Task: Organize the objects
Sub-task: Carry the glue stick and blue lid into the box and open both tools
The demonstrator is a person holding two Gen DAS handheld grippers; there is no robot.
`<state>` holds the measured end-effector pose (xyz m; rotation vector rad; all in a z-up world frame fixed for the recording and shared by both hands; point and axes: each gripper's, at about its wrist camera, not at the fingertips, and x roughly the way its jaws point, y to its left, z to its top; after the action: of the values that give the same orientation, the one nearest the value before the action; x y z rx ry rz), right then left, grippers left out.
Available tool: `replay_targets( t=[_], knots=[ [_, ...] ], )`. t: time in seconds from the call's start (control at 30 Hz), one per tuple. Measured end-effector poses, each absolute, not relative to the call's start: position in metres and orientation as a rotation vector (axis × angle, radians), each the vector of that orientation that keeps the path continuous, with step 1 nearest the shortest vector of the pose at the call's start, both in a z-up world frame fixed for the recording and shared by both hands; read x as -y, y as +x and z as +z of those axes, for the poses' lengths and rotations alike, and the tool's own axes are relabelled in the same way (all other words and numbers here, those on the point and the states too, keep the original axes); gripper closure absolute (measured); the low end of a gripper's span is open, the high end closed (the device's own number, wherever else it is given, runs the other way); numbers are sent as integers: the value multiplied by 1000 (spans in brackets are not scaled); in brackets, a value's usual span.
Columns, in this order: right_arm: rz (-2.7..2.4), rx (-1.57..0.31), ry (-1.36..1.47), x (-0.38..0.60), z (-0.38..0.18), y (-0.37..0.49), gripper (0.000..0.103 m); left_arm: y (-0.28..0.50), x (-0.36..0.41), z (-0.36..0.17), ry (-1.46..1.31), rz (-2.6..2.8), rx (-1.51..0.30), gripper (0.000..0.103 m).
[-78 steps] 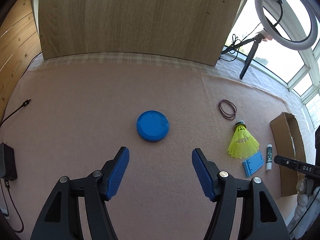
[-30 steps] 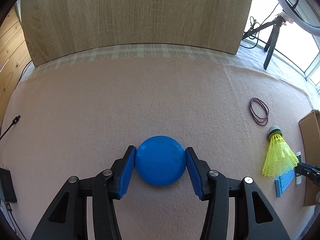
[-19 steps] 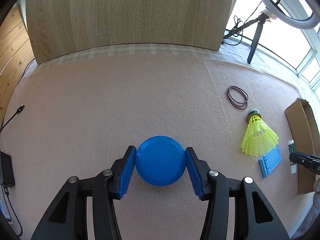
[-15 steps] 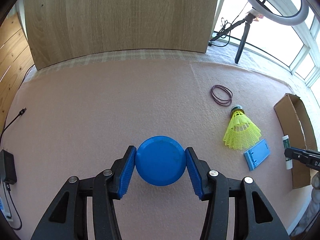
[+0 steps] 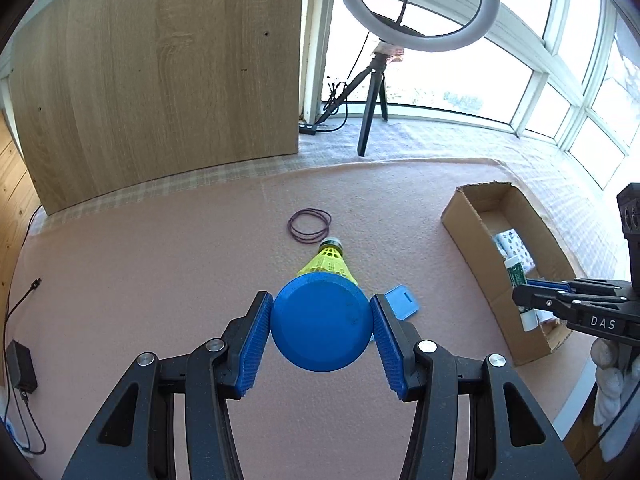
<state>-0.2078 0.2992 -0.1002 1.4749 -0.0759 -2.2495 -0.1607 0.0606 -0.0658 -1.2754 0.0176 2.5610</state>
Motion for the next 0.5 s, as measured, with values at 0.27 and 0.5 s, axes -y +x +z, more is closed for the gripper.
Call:
replay_targets(
  t=[0.27,0.5],
  knots=[
    [-2298,108,1410,-331,-80,-198,89,-153,-130,-51,-1208,2461,-55,49],
    [-2364,107,1394,-372,-73,-196,89,-152,-195,-50,-1175,2376,-78,49]
  ],
)
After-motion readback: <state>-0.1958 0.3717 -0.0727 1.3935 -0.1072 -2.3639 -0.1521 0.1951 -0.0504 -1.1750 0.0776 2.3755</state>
